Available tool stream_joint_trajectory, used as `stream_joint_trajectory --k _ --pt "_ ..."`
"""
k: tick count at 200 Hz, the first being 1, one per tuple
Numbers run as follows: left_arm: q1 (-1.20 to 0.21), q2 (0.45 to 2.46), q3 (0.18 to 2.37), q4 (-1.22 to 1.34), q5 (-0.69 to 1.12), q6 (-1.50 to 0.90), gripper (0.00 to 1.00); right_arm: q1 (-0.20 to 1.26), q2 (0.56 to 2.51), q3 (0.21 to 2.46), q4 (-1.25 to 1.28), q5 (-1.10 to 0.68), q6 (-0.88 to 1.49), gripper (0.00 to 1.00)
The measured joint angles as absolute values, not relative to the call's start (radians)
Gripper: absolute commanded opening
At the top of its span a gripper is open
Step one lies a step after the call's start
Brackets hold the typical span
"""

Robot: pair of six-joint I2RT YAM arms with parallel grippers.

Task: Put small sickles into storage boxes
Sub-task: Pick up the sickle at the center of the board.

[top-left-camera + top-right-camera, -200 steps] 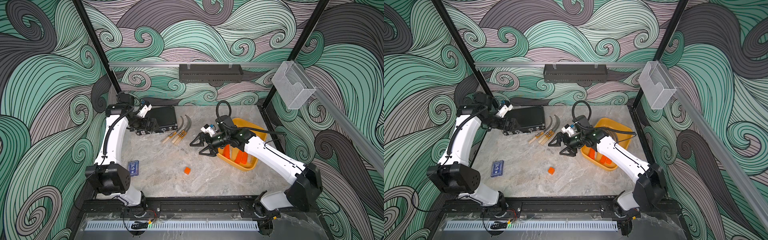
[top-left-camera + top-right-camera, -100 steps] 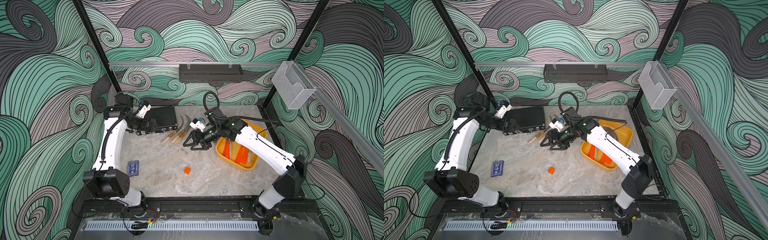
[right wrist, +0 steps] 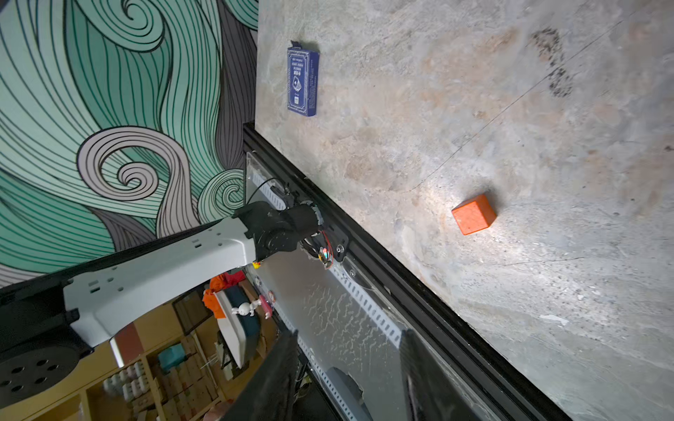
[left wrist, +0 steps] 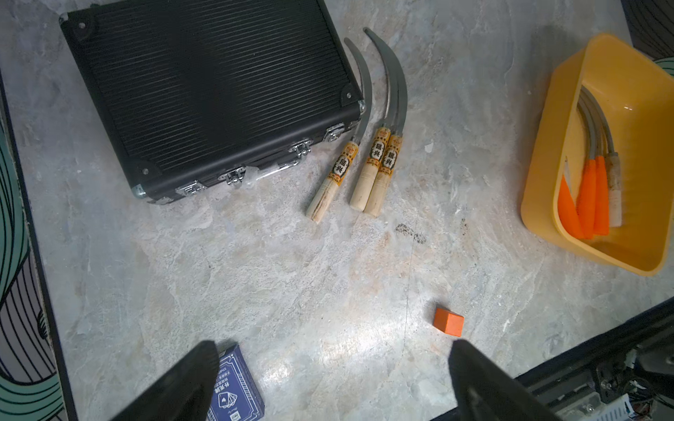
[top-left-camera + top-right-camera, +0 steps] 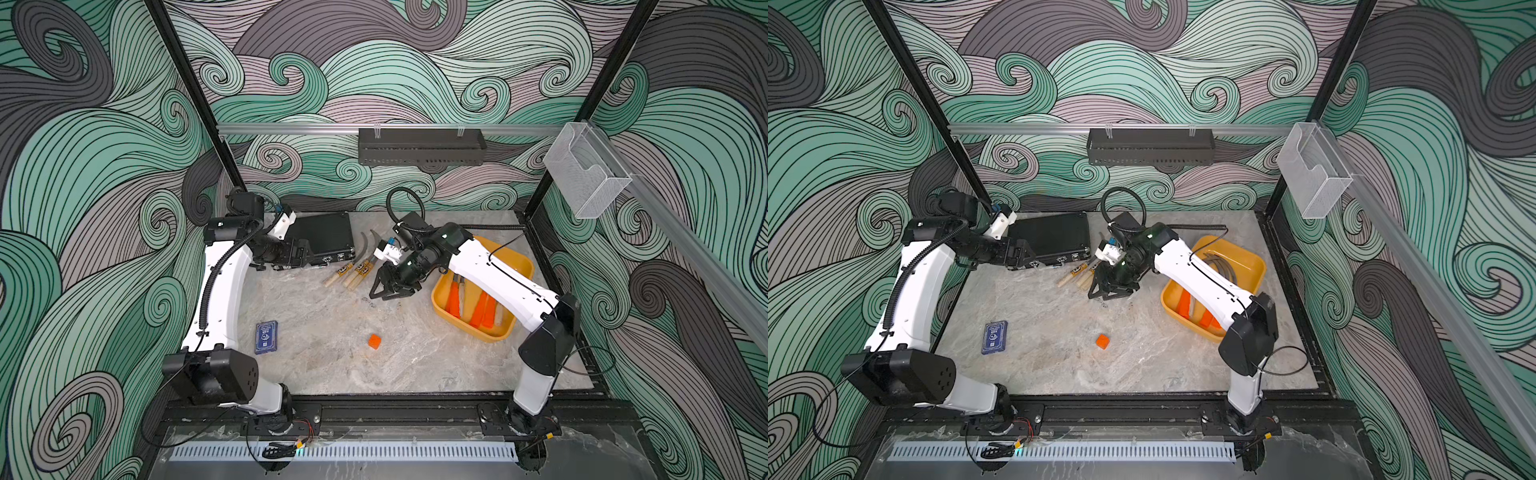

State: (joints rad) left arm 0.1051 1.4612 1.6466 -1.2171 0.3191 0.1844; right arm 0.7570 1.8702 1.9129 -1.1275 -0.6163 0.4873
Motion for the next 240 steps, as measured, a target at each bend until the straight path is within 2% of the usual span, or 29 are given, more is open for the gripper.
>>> stream_joint_trajectory --k 46,105,172,240 --pt "0.130 1.455 1.637 -1.222 0.326 0.140 0.98 0.759 2.122 2.228 -1.260 -0.344 0.451 0.55" --pt "0.136 1.456 1.639 -1.249 0.326 0.139 0.99 0.764 2.318 2.416 -1.319 -0.116 0.445 0.62" --pt "0.141 1.456 1.661 -1.245 0.359 0.145 0.99 0.773 2.439 2.525 -1.298 0.022 0.453 0.62" --pt "0.142 1.454 1.638 -1.239 0.379 0.169 0.99 0.782 2.503 2.529 -1.213 0.084 0.502 0.64"
